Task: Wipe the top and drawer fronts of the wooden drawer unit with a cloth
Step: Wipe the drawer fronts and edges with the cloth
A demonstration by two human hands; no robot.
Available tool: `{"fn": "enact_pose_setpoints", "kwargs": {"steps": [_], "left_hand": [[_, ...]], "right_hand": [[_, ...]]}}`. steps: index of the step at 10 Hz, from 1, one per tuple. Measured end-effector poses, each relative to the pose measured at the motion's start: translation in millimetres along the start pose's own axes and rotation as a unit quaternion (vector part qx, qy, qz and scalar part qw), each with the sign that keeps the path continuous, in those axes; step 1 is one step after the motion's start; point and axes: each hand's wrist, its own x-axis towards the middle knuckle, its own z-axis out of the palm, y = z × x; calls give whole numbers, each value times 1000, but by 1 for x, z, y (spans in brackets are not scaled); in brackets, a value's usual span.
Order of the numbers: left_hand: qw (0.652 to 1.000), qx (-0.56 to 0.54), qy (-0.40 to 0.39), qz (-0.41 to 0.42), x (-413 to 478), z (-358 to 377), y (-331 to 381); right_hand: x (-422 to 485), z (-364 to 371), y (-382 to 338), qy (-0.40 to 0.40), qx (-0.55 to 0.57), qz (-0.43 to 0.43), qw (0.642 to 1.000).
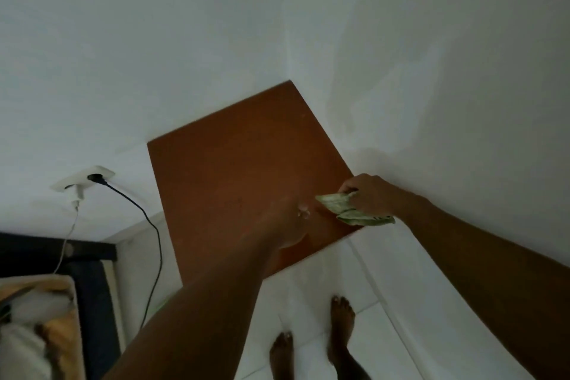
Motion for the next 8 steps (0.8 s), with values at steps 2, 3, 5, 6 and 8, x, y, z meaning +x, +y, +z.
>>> {"fn": "enact_pose_setpoints", "kwargs": {"steps": [2, 3, 5, 6, 8], "left_hand": [[999, -37, 13, -35, 22, 22, -6], [998, -30, 5, -46, 22, 31, -14], [997, -25, -18, -64, 15, 40, -31], [997, -33, -13, -68, 8, 41, -41], [996, -5, -59, -66, -21, 14, -46]], "right_hand": [[24, 29, 23, 160, -102, -79, 979], [26, 64, 39, 150, -178, -96, 968], [18, 114, 60, 23, -210, -8, 977], [14, 116, 55, 25, -224, 5, 974], [0, 78, 12, 19, -192, 28, 981]]}}
